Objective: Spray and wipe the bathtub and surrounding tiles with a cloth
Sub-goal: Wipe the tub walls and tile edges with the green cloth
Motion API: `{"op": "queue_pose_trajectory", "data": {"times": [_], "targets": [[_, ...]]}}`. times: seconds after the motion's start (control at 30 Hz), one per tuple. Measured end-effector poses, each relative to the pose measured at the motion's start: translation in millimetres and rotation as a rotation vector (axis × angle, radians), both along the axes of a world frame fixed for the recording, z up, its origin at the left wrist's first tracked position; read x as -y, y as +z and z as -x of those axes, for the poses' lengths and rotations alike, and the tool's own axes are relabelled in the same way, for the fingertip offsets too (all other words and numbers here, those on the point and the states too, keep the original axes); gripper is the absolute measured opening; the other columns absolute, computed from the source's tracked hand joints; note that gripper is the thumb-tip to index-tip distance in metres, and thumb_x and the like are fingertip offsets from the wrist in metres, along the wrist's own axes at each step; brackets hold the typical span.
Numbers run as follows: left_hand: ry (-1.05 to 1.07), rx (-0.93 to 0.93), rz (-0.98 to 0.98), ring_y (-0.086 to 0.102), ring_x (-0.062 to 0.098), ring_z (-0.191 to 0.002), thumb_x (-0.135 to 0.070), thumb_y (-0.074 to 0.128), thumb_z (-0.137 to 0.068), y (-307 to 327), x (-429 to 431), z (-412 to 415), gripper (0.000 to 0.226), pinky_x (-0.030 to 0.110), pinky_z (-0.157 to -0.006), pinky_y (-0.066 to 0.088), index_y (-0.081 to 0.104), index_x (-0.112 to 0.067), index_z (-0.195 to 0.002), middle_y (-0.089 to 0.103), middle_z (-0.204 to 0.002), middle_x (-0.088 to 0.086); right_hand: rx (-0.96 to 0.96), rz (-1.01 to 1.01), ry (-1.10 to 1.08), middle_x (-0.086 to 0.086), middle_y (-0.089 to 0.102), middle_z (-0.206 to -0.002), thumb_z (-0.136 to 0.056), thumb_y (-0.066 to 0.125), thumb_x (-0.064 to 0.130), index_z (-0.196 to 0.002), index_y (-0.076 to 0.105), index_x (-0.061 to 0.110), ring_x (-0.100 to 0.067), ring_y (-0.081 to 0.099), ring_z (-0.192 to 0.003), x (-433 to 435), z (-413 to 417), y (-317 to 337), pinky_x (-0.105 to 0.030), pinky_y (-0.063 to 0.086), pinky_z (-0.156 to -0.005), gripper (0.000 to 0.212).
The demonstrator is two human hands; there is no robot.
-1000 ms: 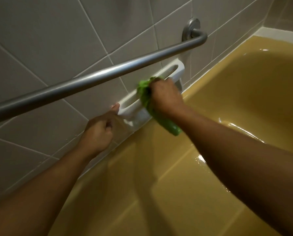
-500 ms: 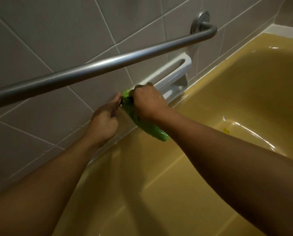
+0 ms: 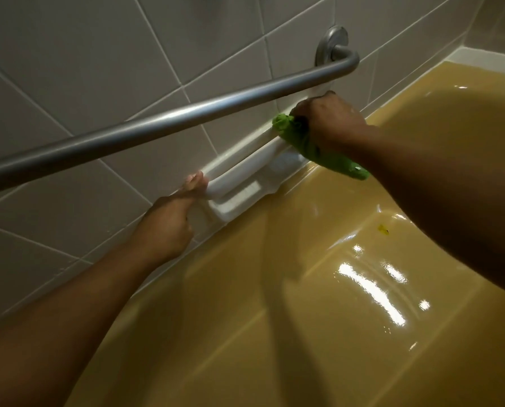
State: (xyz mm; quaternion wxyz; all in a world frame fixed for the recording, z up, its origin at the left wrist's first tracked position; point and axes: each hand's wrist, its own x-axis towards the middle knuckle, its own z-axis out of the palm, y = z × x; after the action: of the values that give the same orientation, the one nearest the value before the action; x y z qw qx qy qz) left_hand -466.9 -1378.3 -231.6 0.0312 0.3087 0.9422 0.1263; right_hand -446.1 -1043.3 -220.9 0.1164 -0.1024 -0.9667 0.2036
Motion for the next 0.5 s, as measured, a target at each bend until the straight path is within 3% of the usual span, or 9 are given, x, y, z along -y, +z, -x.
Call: {"op": "queue_pose_trajectory", "data": {"times": [0.1,0.2,0.33,0.43,0.5], "targets": [[-0.018,0.023,0.016,0.021,0.005,-0.152,0.021,0.04,-0.079,1.8,2.1,5.5,0.096,0.028,-0.124,0.025,0.033,-0.032,-0.158,0.024,-0.164,-0.015,0.028,-0.03,-0.01,-0.008,0.06,-0.106,-0.099,0.058,0.02,-0.114,0.068,0.019,-0.026,0.055,-0.095,1.3,6.7,-3.1,-0.035,0.041,-0.076,0.018],[-0.023,0.051,-0.015,0.021,0.005,-0.152,0.023,0.039,-0.079,2.2,4.3,7.1,0.097,0.029,-0.124,0.027,0.034,-0.033,-0.157,0.025,-0.164,-0.014,0.129,-0.002,0.005,-0.012,0.062,-0.11,-0.096,0.056,0.01,-0.117,0.067,0.015,-0.027,0.056,-0.096,15.3,17.7,3.3,-0.033,0.04,-0.08,0.024],[0.075,0.091,-0.097,0.027,-0.001,-0.141,0.015,0.046,-0.093,3.8,-0.3,3.2,0.086,0.02,-0.114,0.031,0.032,-0.04,-0.157,0.024,-0.157,-0.021,0.14,0.059,0.143,-0.007,0.065,-0.104,-0.094,0.061,0.018,-0.112,0.069,0.019,-0.026,0.062,-0.099,66.8,13.4,3.2,-0.032,0.047,-0.084,0.02],[0.139,0.271,-0.282,0.031,0.004,-0.147,0.016,0.051,-0.094,4.7,-6.7,6.0,0.083,0.036,-0.121,0.034,0.03,-0.033,-0.158,0.032,-0.16,-0.019,0.001,0.096,0.266,0.001,0.062,-0.091,-0.098,0.059,0.033,-0.102,0.071,0.024,-0.017,0.058,-0.087,125.5,-2.0,-4.0,-0.032,0.049,-0.077,0.015],[0.237,0.454,-0.444,0.036,0.011,-0.148,0.026,0.044,-0.091,12.1,-11.6,4.6,0.087,0.036,-0.114,0.042,0.03,-0.027,-0.159,0.039,-0.16,-0.008,-0.072,0.104,0.295,0.002,0.06,-0.092,-0.1,0.056,0.035,-0.103,0.071,0.024,-0.017,0.054,-0.092,149.9,-8.3,-9.5,-0.034,0.048,-0.077,0.019]]}}
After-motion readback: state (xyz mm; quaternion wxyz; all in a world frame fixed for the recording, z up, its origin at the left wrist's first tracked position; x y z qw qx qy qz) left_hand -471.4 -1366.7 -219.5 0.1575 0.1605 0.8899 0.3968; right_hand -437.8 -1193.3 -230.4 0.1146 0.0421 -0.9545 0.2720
